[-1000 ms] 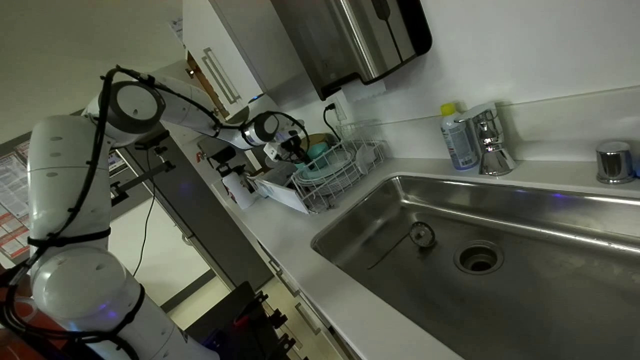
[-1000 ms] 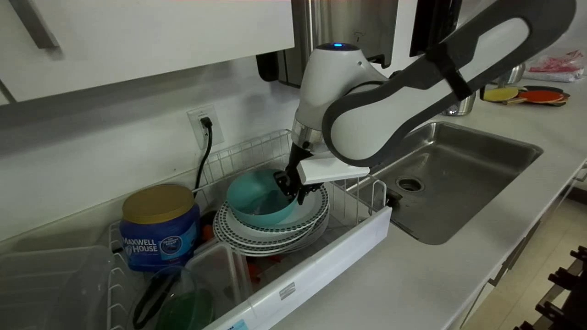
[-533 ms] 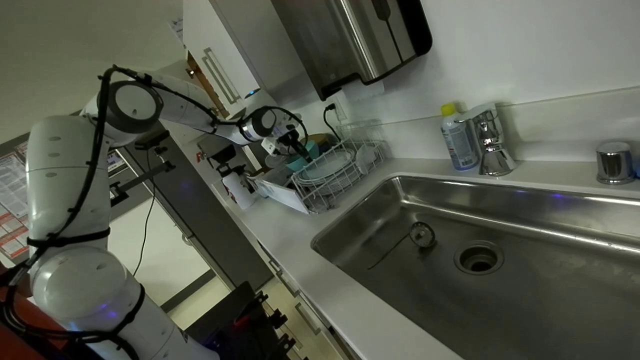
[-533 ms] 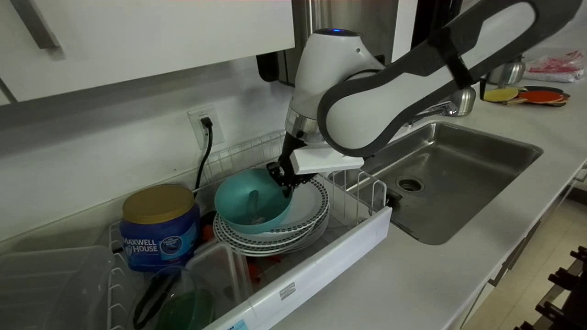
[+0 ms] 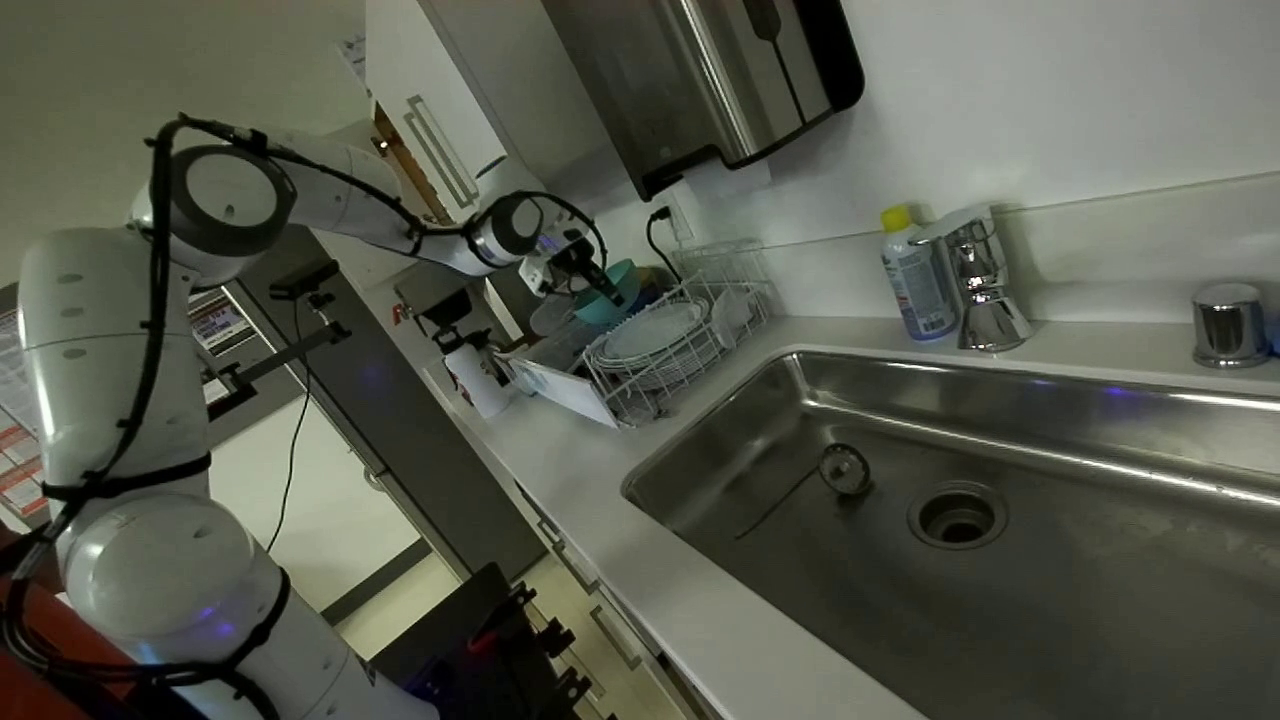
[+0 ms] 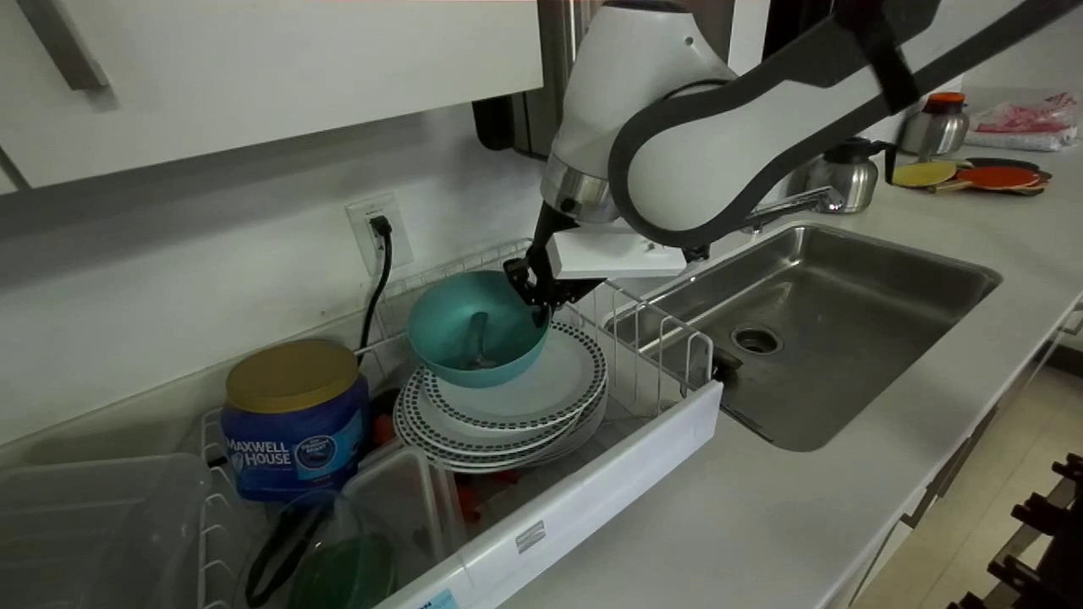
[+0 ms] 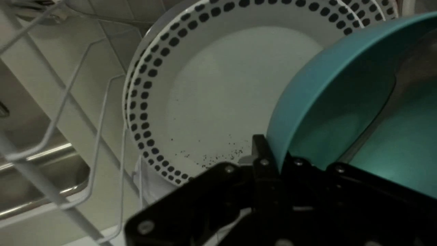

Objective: Take the blue bowl out of the dish rack and put it in the sink

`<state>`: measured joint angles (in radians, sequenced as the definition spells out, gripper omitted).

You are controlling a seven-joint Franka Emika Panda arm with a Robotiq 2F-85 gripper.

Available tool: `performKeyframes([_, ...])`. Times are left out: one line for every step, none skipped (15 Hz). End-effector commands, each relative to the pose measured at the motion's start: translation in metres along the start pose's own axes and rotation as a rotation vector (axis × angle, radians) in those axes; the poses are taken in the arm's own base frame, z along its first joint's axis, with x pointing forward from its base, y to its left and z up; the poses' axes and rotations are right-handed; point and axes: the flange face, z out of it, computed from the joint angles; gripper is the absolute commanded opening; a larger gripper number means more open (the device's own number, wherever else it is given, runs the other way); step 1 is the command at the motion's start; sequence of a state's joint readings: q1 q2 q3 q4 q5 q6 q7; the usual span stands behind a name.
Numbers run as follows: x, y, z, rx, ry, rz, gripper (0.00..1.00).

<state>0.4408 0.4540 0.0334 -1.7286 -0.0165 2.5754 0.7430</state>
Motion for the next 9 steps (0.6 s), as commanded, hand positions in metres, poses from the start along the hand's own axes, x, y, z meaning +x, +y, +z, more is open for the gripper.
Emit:
performKeyframes([-0.009,0.014,-0.035,-0.029,0.038,0.046,0.01])
performKeyframes([-0.010,0.018,-0.041,-0.038,0.048,0.056,0.01])
performKeyframes([-0.012,0.022,-0.048,-0.048,0.059,0.065,0.01])
performKeyframes([-0.014,0.027,-0.056,-0.058,0.072,0.078,0.01])
performKeyframes([-0.016,0.033,-0.065,-0.068,0.085,0.089,0.01])
performKeyframes([-0.018,0.038,-0.073,-0.072,0.094,0.098,0.01])
performKeyframes([-0.020,0.046,-0.083,-0.087,0.109,0.117,0.01])
performKeyframes([-0.022,0.053,-0.091,-0.096,0.118,0.131,0.01])
performKeyframes([-0.024,0.062,-0.101,-0.110,0.127,0.151,0.01])
